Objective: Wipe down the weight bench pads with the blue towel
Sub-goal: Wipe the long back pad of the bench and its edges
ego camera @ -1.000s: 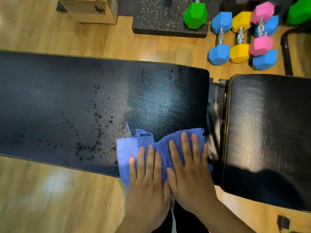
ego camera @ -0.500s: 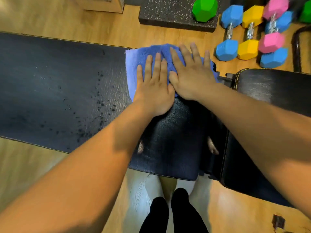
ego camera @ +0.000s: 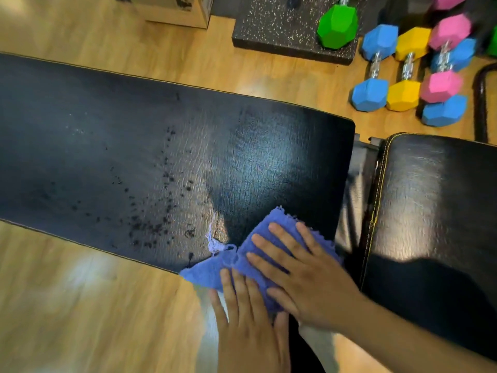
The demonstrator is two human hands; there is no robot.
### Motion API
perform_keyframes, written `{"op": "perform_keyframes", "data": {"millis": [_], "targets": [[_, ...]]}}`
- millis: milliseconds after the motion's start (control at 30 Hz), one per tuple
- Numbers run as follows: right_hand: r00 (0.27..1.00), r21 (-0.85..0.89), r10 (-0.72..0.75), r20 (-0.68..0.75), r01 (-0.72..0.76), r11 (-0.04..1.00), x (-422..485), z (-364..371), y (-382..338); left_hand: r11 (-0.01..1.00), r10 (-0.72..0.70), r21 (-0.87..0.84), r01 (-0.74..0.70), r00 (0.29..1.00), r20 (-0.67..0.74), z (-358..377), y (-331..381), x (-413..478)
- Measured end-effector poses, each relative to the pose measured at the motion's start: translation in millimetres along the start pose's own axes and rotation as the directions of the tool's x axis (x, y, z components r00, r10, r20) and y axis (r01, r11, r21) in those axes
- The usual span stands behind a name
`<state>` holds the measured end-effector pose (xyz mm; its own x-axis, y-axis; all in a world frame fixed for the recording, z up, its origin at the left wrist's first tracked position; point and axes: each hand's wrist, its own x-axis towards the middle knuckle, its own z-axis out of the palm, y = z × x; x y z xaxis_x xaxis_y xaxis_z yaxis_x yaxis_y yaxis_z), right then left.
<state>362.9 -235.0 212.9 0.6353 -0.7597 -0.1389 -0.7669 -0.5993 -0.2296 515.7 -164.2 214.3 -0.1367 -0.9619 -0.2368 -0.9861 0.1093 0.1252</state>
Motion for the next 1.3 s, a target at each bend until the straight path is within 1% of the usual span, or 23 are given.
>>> {"op": "perform_keyframes", "data": {"millis": [67, 133, 233, 333, 400, 433, 500, 567, 600, 633, 667, 733, 800, 867, 900, 967, 1033, 1067, 1133, 1233, 1267, 1300], "targets": [[0.998, -0.027, -0.063, -0.010, 0.063, 0.998, 18, -9, 33, 0.998, -0.026, -0.055, 0.028, 0.999, 0.030, -16, 18, 28], [0.995, -0.087, -0.098, -0.014, 0.097, 0.991, 44, -19, 72, 0.993, -0.054, -0.102, 0.052, 0.998, -0.014, -29, 28, 69], [0.991, -0.198, -0.132, 0.030, 0.136, 0.971, 94, -40, 129, 0.969, -0.173, -0.190, 0.156, 0.982, -0.077, -41, 31, 130], [0.989, -0.272, -0.113, 0.092, 0.135, 0.953, 132, -61, 154, 0.927, -0.292, -0.264, 0.266, 0.954, -0.066, -46, 38, 147], [0.995, -0.280, -0.083, 0.061, 0.096, 0.955, 136, -63, 139, 0.893, -0.352, -0.321, 0.317, 0.934, -0.056, -41, 47, 128], [0.994, -0.281, -0.097, 0.052, 0.108, 0.954, 129, -59, 123, 0.875, -0.380, -0.341, 0.344, 0.924, -0.040, -37, 53, 110], [0.973, -0.230, -0.224, 0.060, 0.232, 0.945, 107, -46, 76, 0.842, -0.437, -0.347, 0.414, 0.899, 0.011, -26, 66, 67], [0.927, -0.132, -0.363, 0.090, 0.373, 0.919, 85, -33, 35, 0.793, -0.522, -0.325, 0.515, 0.850, 0.072, -16, 76, 32], [0.906, -0.112, -0.410, 0.109, 0.421, 0.900, 79, -29, 26, 0.774, -0.552, -0.310, 0.553, 0.828, 0.099, -15, 78, 21], [0.884, -0.111, -0.451, 0.125, 0.464, 0.879, 79, -28, 26, 0.774, -0.556, -0.297, 0.559, 0.825, 0.103, -16, 77, 15], [0.865, -0.113, -0.483, 0.134, 0.498, 0.860, 83, -30, 33, 0.793, -0.544, -0.288, 0.537, 0.837, 0.065, -19, 73, 14], [0.868, -0.135, -0.480, 0.128, 0.495, 0.858, 100, -38, 59, 0.846, -0.455, -0.326, 0.421, 0.890, -0.030, -26, 59, 26], [0.896, -0.180, -0.430, 0.107, 0.443, 0.878, 125, -50, 93, 0.894, -0.334, -0.343, 0.288, 0.939, -0.080, -31, 40, 57], [0.925, -0.224, -0.357, 0.127, 0.378, 0.898, 152, -63, 129, 0.940, -0.222, -0.288, 0.182, 0.969, -0.110, -35, 24, 101], [0.939, -0.248, -0.314, 0.140, 0.340, 0.907, 165, -69, 144, 0.953, -0.190, -0.260, 0.155, 0.975, -0.118, -36, 18, 122], [0.963, -0.279, -0.232, 0.135, 0.262, 0.924, 182, -76, 160, 0.966, -0.174, -0.216, 0.144, 0.976, -0.128, -39, 14, 154], [0.985, -0.256, -0.156, 0.077, 0.171, 0.951, 180, -71, 148, 0.962, -0.203, -0.214, 0.172, 0.970, -0.132, -39, 18, 155], [0.988, -0.241, -0.143, 0.050, 0.151, 0.959, 171, -66, 135, 0.953, -0.222, -0.238, 0.185, 0.966, -0.135, -37, 22, 144], [0.978, -0.228, -0.208, 0.026, 0.208, 0.951, 144, -52, 102, 0.936, -0.260, -0.278, 0.218, 0.958, -0.125, -30, 34, 105], [0.947, -0.125, -0.319, 0.030, 0.320, 0.939, 95, -32, 46, 0.921, -0.313, -0.285, 0.267, 0.941, -0.131, 1, 41, 27], [0.938, -0.092, -0.343, 0.044, 0.346, 0.934, 80, -26, 29, 0.927, -0.306, -0.270, 0.259, 0.940, -0.150, 11, 34, 3], [0.930, -0.071, -0.362, 0.064, 0.366, 0.928, 68, -21, 15, 0.946, -0.269, -0.230, 0.227, 0.948, -0.168, 18, 25, -16]]}}
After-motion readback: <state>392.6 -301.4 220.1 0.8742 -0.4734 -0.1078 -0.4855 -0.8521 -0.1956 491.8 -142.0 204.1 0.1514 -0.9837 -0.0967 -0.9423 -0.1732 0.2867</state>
